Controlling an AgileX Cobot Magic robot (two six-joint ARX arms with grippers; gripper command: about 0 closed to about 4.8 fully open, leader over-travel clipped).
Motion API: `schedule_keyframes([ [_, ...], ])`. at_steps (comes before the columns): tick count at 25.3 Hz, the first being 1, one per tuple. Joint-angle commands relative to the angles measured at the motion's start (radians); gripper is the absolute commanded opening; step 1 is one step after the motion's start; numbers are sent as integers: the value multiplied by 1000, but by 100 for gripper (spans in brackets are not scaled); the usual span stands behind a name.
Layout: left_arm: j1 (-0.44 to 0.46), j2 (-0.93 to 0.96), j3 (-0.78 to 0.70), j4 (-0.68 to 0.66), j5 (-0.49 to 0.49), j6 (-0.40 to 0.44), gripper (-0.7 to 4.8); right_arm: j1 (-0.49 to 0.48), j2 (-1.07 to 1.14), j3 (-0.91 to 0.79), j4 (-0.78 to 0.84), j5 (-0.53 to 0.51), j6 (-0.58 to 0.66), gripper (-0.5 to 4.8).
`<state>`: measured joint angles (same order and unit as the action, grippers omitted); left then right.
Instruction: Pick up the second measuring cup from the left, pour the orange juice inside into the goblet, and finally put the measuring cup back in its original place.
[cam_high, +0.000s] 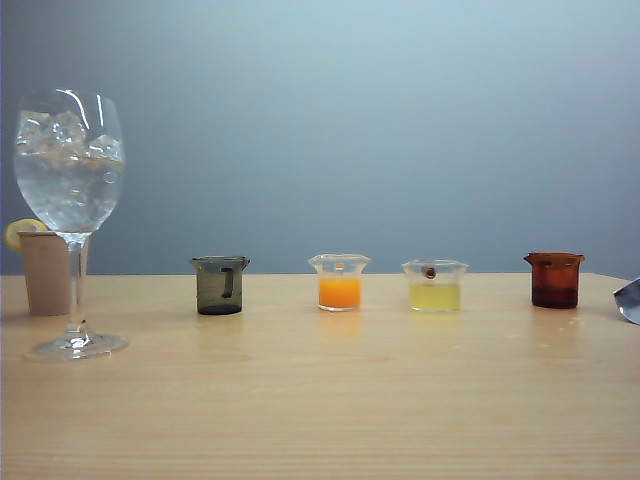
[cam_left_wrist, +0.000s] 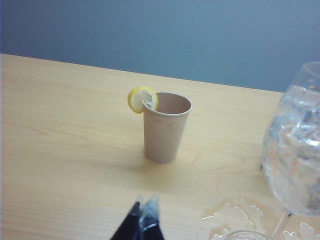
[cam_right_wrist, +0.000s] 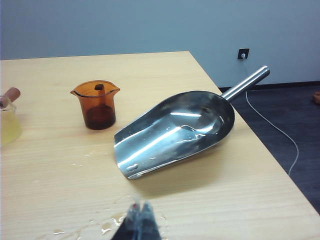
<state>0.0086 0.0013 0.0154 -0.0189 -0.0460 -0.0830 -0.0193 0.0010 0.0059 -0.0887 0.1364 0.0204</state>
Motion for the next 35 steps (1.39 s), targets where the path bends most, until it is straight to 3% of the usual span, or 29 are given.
schedule_keyframes([
  [1,2,0,7,1,-2,-3,-5,0,0,6,11,-4,-7,-8],
  [10,0,0,55,9,5,-36,-5,9,1,84,16,-7,16,-9],
  [13,0,1,188,-57,11,-113,-5,26,28,207,-15,-11,50,-9],
  [21,0,161,454,-141,105,-82,-5,113,349,492,-38,-45,64,-9],
  [25,-8,297,557,-159,182,-54,-5,194,486,571,8,-40,64,-9],
  [27,-42,374,624,-202,184,-21,-4,284,558,584,101,1,65,-9],
  [33,-200,492,723,-236,97,-18,-5,520,716,584,224,139,65,-9],
  [35,-270,515,732,-238,60,21,-5,591,786,584,263,165,65,-9],
])
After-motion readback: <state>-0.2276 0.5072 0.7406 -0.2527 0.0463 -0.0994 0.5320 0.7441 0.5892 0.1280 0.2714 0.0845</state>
